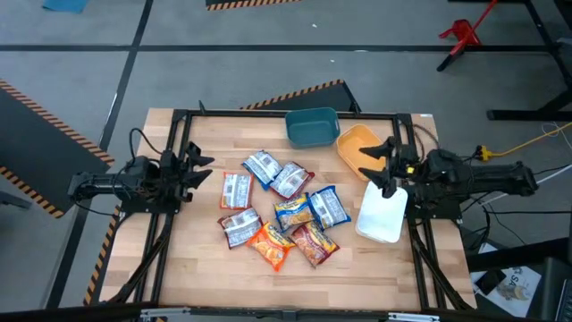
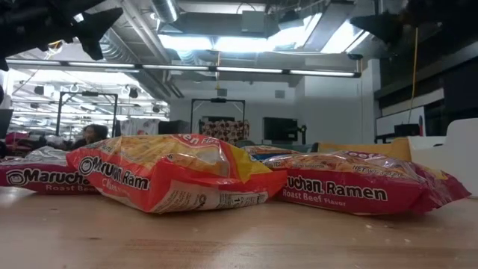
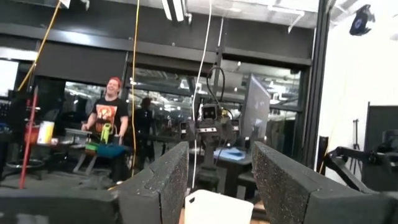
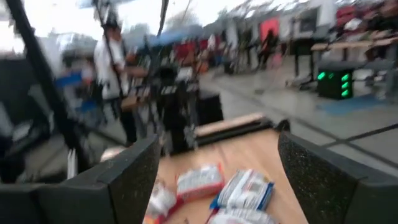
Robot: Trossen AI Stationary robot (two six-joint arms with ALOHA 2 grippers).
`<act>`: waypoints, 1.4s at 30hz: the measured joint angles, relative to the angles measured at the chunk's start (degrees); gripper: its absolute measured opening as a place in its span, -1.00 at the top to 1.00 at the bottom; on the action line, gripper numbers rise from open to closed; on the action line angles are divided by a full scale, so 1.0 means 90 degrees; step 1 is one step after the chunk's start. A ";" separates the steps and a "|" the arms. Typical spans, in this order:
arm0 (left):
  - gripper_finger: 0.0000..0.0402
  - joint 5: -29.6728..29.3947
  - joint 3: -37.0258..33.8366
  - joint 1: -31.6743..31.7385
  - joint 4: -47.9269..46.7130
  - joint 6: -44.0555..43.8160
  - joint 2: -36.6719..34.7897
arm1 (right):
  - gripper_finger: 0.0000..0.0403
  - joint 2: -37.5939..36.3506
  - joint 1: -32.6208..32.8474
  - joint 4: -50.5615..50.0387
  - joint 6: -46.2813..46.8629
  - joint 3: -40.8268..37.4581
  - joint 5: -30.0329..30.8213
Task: Sort Maruchan noodles
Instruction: Put the right blue noodle pack into the blue bin
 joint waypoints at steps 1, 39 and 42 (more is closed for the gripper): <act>0.15 0.0005 0.0001 0.0000 -0.0009 -0.0077 0.0000 | -0.57 0.0246 0.0000 -0.0126 -0.0044 0.0171 -0.0114; 0.15 -0.0873 0.0206 -0.0060 -0.0251 -0.1964 0.0206 | -0.57 0.3385 0.0007 -0.6417 0.0070 0.4072 -0.1164; 0.15 -0.0711 0.0515 -0.0256 -0.0265 -0.2488 0.0613 | -0.57 0.3399 0.0010 -0.6928 0.0380 0.3927 -0.1625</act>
